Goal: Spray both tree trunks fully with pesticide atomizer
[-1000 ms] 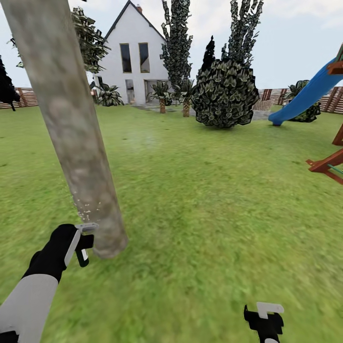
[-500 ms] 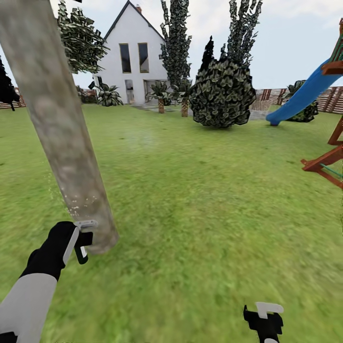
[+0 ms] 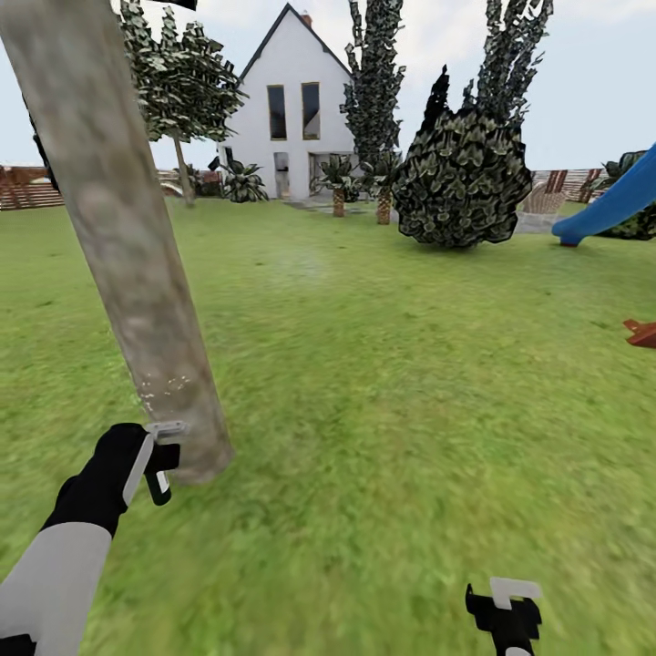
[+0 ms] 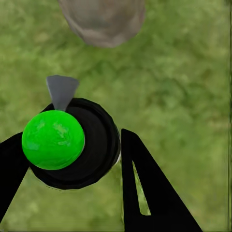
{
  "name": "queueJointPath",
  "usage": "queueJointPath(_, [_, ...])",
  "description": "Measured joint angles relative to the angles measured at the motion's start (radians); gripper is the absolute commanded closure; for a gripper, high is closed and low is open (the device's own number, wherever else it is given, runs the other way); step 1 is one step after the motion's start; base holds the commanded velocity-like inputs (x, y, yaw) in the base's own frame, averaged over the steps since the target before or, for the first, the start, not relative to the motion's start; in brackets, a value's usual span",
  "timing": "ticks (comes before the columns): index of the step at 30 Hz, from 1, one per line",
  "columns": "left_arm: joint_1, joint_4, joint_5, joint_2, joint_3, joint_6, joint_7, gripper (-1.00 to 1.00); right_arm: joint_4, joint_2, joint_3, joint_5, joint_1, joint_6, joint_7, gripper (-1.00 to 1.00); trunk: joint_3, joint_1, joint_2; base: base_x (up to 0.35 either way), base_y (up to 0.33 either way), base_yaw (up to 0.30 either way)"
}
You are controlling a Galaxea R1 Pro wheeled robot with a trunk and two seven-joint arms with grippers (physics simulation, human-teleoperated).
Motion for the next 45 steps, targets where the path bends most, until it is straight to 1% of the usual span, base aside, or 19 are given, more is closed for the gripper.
queueJointPath(11, [0.0, 0.0, -0.002, -0.001, -0.001, 0.0, 0.002, 1.0, 0.0, -0.001, -0.001, 0.0, 0.0, 0.0, -0.001, -1.0, 0.0, 0.0, 0.0, 0.189, -0.224, 0.019])
queueJointPath(19, [0.0, -0.001, -0.004, -0.001, -0.001, 0.0, 0.002, 1.0, 0.0, 0.0, 0.0, 0.0, 0.0, 0.0, -0.001, -1.0, 0.0, 0.0, 0.0, 0.152, -0.243, 0.261])
queueJointPath(23, [-0.015, -0.004, -0.004, -0.001, -0.002, 0.001, 0.002, 1.0, 0.0, 0.0, 0.0, 0.0, 0.0, 0.0, -0.001, -1.0, 0.0, 0.0, 0.0, 0.168, -0.244, 0.277])
queueJointPath(29, [-0.017, -0.004, -0.005, -0.001, 0.0, 0.0, 0.002, 1.0, 0.0, 0.0, 0.0, 0.0, 0.0, 0.0, -0.001, -1.0, 0.0, 0.0, 0.0, 0.18, -0.244, 0.271])
queueJointPath(32, [-0.017, -0.004, -0.006, -0.001, -0.001, 0.001, 0.002, 1.0, 0.0, 0.0, 0.0, 0.0, 0.0, 0.0, 0.0, -1.0, 0.0, 0.0, 0.0, 0.083, -0.222, 0.053])
queueJointPath(35, [-0.018, -0.006, -0.01, 0.006, -0.002, 0.003, 0.003, 1.0, 0.0, 0.0, 0.0, 0.0, 0.0, 0.0, 0.001, -1.0, 0.0, 0.0, 0.0, 0.009, -0.043, 0.005])
queueJointPath(38, [-0.055, -0.004, -0.011, 0.02, 0.0, 0.005, 0.003, 1.0, 0.0, 0.0, 0.0, 0.0, 0.0, 0.0, 0.0, -1.0, 0.0, 0.0, 0.0, 0.001, -0.005, 0.146])
queueJointPath(40, [-0.064, -0.004, -0.013, 0.026, 0.0, 0.006, 0.003, 1.0, 0.0, 0.0, 0.0, 0.0, 0.0, 0.0, 0.0, -1.0, 0.0, 0.0, 0.0, 0.0, -0.001, 0.256])
queueJointPath(45, [-0.062, -0.001, -0.013, 0.027, -0.001, 0.005, 0.003, 1.0, 0.0, 0.0, 0.0, 0.0, 0.0, 0.0, 0.0, -1.0, 0.0, 0.0, 0.0, 0.036, -0.053, 0.213])
